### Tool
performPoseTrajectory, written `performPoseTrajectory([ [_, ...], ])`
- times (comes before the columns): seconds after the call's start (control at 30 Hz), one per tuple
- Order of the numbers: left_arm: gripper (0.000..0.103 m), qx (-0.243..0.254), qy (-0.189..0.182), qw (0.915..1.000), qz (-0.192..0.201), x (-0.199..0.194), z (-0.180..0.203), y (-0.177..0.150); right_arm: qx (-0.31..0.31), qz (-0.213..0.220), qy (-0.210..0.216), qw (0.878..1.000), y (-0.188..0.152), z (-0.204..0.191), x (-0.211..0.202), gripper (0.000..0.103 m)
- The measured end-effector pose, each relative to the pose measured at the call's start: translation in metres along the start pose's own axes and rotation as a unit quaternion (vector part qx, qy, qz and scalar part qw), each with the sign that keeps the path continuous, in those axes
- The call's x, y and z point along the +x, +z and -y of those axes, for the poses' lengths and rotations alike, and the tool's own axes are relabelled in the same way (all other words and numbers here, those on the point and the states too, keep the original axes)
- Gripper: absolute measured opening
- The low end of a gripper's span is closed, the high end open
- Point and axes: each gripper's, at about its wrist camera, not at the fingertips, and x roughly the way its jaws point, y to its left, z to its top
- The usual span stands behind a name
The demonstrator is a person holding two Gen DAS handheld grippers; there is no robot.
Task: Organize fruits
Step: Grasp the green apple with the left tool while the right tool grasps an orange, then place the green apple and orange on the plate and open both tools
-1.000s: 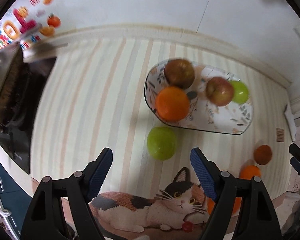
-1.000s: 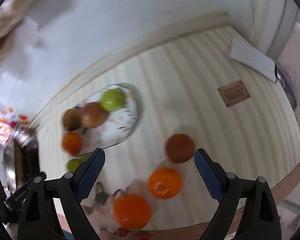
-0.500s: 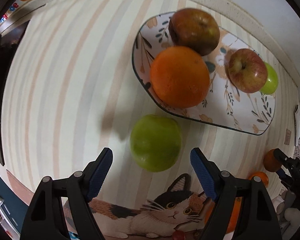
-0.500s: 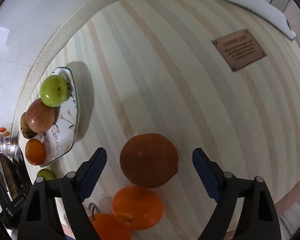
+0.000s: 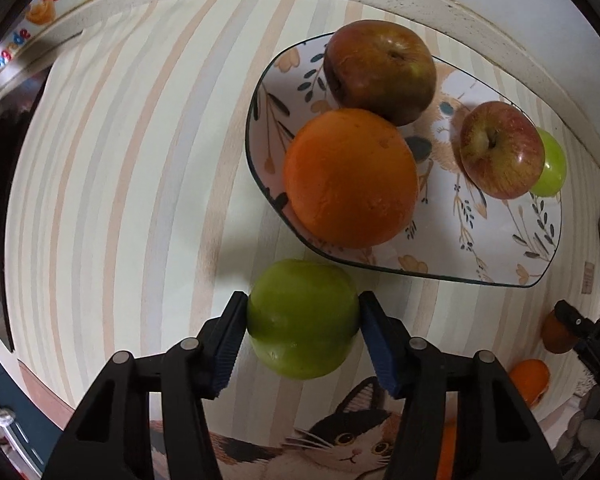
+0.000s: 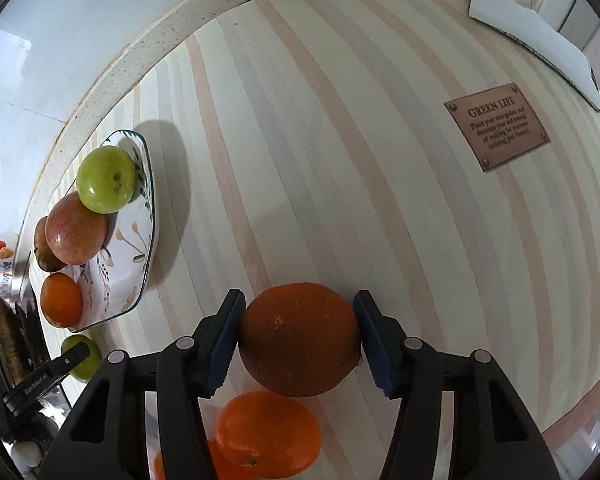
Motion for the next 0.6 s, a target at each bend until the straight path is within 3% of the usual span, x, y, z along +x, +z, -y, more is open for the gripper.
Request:
performPoseTrajectory([
  [0.2, 0.053, 0.013, -0.007, 0.9999, 0.004, -0.005, 0.011, -0.013, -0.021, 0.008, 0.003, 1.000, -0.005, -0.011, -0.007, 0.058],
  [0.4, 0.053, 0.022, -0.050, 0.9984, 0.013, -0.031, 0.019, -0.029, -0.048, 0.017, 0.028, 0.998, -0.009, -0.037, -0.025, 0.058],
  [0.6, 0.053, 0.015, -0.102, 0.9937, 0.043, -0.077, 0.013, -0.015, -0.082, 0.024, 0.071, 0.994, -0.006, -0.081, -0.048, 0.058],
])
